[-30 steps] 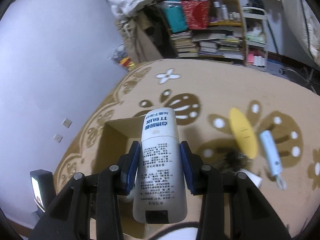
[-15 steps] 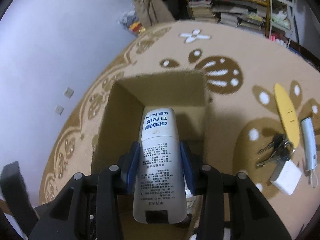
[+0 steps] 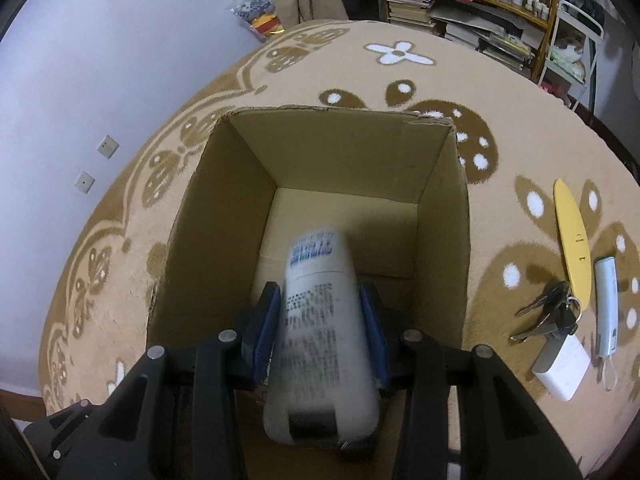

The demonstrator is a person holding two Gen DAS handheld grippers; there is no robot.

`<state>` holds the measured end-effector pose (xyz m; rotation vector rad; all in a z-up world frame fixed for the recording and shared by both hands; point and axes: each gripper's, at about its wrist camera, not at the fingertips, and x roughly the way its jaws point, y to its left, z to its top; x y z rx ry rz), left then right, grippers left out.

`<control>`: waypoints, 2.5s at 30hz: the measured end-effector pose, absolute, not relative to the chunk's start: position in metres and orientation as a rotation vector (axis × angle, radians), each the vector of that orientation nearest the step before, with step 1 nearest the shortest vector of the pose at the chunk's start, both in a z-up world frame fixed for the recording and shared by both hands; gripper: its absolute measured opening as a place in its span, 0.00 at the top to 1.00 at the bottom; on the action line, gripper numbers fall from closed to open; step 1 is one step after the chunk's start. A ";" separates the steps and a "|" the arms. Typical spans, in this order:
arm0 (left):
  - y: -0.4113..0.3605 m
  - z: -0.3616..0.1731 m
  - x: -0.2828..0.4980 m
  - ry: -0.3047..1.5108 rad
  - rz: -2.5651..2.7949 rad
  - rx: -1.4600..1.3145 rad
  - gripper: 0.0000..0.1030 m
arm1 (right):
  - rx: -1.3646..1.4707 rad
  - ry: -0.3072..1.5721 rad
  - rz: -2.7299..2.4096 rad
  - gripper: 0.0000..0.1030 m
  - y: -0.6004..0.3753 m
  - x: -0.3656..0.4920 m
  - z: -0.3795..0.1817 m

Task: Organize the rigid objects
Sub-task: 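Lift the lotion tube with the right gripper and carry it over the box, then lower the lotion tube into the box and open the right gripper, then move the right gripper back over the item pile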

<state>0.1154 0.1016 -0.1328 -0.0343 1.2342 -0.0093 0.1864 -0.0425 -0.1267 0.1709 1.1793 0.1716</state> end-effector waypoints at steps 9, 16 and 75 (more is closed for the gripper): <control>0.103 -0.132 0.115 1.231 -0.011 -0.039 0.93 | 0.175 1.088 0.224 0.60 -0.046 0.177 -0.103; 0.103 -0.131 0.114 1.232 -0.012 -0.043 0.93 | 0.056 0.970 0.176 0.28 -0.055 0.156 -0.072; 0.101 -0.131 0.112 1.228 -0.003 -0.044 0.92 | 0.365 1.176 -0.373 0.33 -0.246 0.103 -0.210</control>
